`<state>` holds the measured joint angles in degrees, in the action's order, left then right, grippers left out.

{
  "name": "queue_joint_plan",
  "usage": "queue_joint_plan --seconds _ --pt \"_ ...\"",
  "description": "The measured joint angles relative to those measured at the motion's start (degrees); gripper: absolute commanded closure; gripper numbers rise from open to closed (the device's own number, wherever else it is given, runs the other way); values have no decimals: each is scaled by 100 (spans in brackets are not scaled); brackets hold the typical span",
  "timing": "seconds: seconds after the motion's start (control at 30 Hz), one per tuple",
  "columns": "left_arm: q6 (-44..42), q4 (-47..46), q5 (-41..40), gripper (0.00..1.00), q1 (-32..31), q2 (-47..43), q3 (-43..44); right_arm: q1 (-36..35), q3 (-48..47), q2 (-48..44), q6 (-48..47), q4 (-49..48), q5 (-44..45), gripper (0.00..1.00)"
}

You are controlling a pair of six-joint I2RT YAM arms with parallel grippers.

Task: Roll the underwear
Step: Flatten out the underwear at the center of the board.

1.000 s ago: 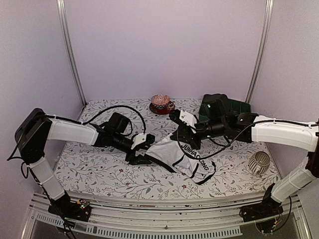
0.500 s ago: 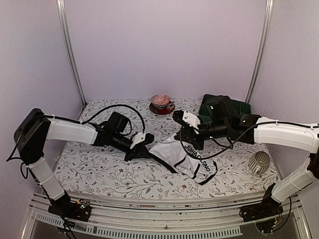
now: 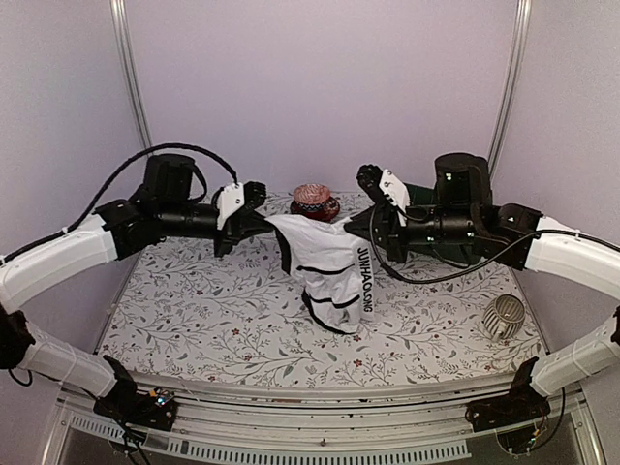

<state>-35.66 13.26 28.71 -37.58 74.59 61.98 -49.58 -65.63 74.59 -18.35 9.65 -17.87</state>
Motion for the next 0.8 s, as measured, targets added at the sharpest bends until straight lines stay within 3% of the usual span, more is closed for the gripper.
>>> queue_joint_plan --seconds 0.17,0.33,0.47,0.63,0.8 --pt "-356 573 -461 100 -404 -1128 125 -470 7 -586 166 -216 -103 98" --pt "-560 1080 -693 100 -1108 -2214 -459 -1086 219 -964 247 -595 -236 98" --pt "-612 1261 -833 100 -1274 -2721 -754 -1340 573 -979 363 -911 -153 98" --pt "-610 1021 -1499 100 -1300 -2411 -892 -1303 798 -533 586 -1169 678 98" --pt "-660 586 -2330 100 -1130 -745 -802 -590 782 588 866 -1497 1427 98"
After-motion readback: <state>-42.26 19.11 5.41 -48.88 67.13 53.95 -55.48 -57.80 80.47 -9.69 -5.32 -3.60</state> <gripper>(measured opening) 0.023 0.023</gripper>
